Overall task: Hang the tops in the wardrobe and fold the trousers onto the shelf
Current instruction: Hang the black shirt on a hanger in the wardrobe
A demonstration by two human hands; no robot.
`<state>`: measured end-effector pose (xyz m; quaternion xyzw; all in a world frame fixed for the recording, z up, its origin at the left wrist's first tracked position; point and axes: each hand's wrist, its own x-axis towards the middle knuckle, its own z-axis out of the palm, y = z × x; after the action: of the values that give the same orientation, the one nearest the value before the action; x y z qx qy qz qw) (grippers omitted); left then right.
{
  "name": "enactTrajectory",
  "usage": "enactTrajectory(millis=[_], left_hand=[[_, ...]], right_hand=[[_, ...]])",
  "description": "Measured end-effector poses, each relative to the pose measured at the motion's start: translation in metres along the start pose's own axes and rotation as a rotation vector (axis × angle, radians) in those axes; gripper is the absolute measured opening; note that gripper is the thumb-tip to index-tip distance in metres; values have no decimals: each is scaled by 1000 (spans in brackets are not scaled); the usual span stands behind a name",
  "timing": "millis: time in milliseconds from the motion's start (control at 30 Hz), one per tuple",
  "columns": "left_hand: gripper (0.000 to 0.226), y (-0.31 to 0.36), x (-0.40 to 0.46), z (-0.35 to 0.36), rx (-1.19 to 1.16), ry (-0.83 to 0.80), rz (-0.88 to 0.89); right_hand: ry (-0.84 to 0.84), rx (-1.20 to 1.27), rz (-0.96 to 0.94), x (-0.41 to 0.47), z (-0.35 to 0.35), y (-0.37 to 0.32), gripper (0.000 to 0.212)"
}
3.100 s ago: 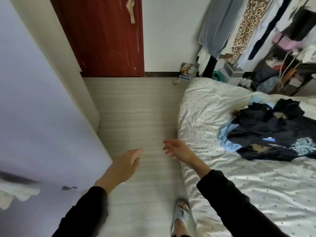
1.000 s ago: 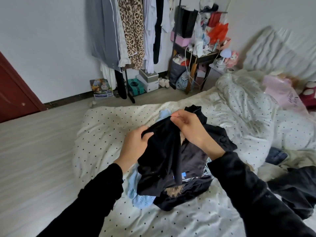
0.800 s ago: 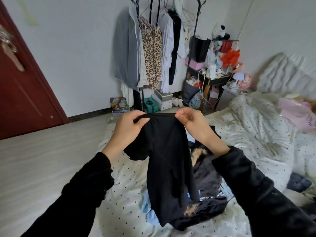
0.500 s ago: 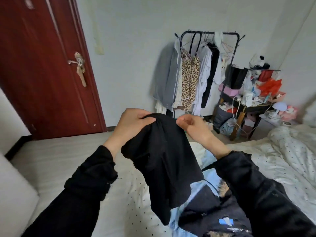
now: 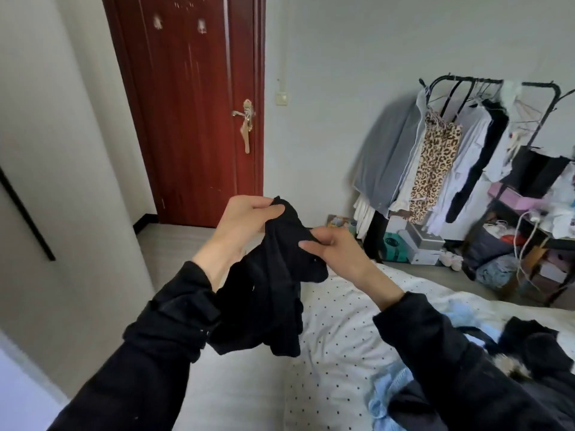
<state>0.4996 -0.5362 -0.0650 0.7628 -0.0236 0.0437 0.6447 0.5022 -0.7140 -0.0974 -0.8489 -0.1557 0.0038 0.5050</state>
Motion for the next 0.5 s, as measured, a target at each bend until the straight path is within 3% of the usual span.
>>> enactTrajectory(millis=[100, 267, 400, 500], left_hand=[[38, -13, -25, -37, -26, -44, -14], [56, -51, -76, -72, 139, -101, -28], [49, -82, -114, -83, 320, -70, -87], [25, -98, -131, -101, 359, 81, -90]], right_hand=[[-6, 123, 94, 5, 12, -27, 17], [-113, 49, 96, 16, 50, -81, 23], [-131, 137, 93, 18, 86, -112, 12], [-109, 178, 82, 18, 105, -125, 23]])
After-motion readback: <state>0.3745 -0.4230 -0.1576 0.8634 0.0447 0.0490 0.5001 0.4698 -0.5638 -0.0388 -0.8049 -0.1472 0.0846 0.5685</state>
